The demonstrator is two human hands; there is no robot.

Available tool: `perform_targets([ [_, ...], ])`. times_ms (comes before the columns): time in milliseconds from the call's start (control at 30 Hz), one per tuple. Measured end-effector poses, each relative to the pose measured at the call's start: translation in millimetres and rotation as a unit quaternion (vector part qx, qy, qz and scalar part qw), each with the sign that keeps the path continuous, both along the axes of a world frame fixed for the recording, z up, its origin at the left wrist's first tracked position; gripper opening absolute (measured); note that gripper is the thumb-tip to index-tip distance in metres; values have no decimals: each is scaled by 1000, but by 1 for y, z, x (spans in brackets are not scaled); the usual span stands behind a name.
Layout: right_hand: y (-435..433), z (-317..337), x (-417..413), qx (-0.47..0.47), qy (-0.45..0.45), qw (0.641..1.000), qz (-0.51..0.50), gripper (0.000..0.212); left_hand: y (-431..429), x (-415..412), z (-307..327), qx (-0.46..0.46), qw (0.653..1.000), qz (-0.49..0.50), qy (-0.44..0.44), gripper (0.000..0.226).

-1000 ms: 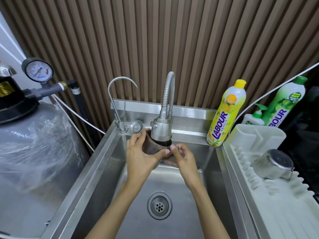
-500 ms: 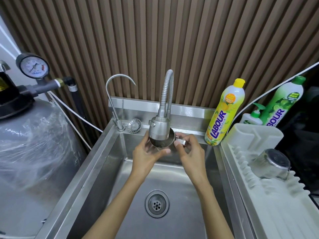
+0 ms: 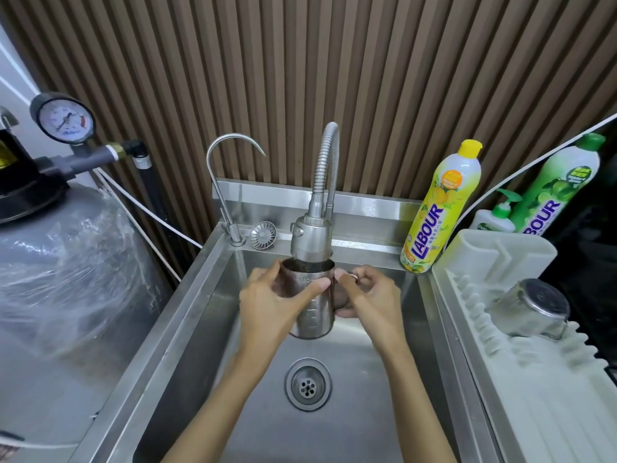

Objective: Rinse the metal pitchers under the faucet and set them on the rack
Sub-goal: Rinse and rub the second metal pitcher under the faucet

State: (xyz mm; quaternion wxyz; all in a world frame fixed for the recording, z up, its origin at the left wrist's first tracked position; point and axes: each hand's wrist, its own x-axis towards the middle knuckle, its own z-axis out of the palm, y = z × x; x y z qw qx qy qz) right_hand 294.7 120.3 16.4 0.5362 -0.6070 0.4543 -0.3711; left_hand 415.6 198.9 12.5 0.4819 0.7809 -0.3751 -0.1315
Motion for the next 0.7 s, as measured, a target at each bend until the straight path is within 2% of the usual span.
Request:
perform_targets([
  [67,1,16,-5,-111,109,987,-25,25,1,-2,-2,-6,997,-33,68,51],
  [133,3,24,-7,-193,170,965,-41,25,-4,-4,-4,-25,986,-71,146,32],
  [233,-1,23,-6,-229,146,961,-44,13,-16,-5,-6,-69,970,-102,211,43],
  [300,-2,17,-2,-192,55,979,-39,6,-23,-3,-7,-107,962,-92,235,55],
  [400,-3,5,7,-132,-60,989,-28,25,-30,0,-5,-152,960,-74,223,80],
  [467,-7,-4,12,-64,-135,989,-7,25,-31,5,-2,-160,970,-70,169,89],
  [567,-11,-14,16,98,-252,962,36,19,-26,8,5,-135,987,-55,68,92],
  [700,-5,-19,15,181,-273,942,75,19,-16,2,16,-82,995,-15,-50,86],
])
